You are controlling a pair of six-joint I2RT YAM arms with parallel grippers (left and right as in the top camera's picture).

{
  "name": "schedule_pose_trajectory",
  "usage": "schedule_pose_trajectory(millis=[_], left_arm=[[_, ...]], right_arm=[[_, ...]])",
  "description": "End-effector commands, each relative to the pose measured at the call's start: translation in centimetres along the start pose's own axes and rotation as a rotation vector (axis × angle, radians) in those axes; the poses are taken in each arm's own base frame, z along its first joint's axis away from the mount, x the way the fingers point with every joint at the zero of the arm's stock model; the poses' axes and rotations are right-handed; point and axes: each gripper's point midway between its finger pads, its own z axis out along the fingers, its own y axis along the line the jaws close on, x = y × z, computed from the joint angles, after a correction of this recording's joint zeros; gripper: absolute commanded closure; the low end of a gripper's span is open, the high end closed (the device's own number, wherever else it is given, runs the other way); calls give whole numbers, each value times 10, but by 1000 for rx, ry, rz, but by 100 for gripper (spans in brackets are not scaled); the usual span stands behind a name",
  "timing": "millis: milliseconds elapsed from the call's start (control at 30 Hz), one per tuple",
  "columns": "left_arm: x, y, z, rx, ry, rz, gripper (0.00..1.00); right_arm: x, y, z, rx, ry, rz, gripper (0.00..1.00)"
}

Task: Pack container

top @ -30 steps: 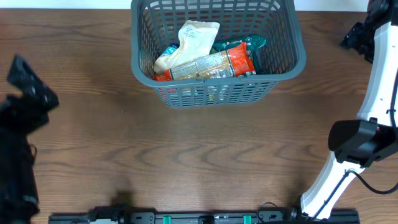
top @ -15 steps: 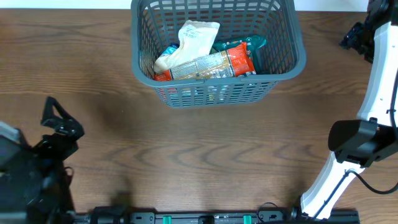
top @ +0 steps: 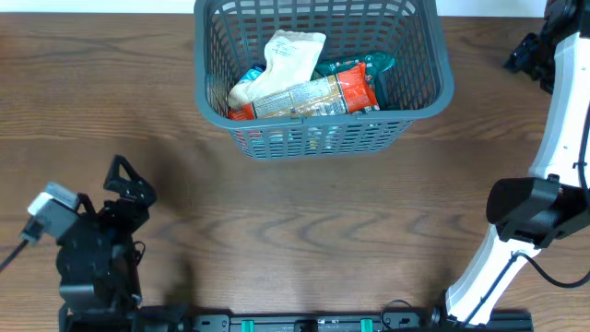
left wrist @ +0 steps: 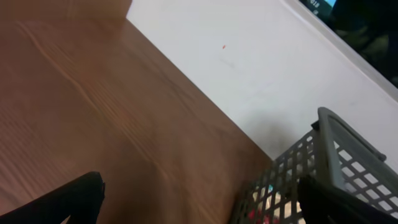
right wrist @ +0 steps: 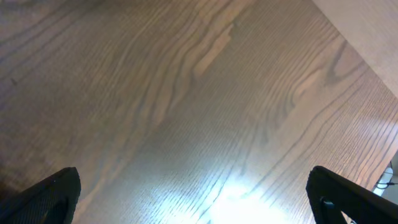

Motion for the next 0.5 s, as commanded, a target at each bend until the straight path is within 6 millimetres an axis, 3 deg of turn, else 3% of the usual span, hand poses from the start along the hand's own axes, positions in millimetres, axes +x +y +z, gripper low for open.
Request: schedule_pose_trajectory(millis=[0, 233, 467], left_arm=[[7, 5, -4, 25, -4, -28, 1], [26, 20, -8, 45, -17, -71, 1], [44, 27, 3, 74, -21, -77, 1]], right_arm=[[-1, -3, -4, 7, -14, 12, 1], [-1, -3, -4, 7, -14, 12, 1], [-1, -3, -4, 7, -14, 12, 1]])
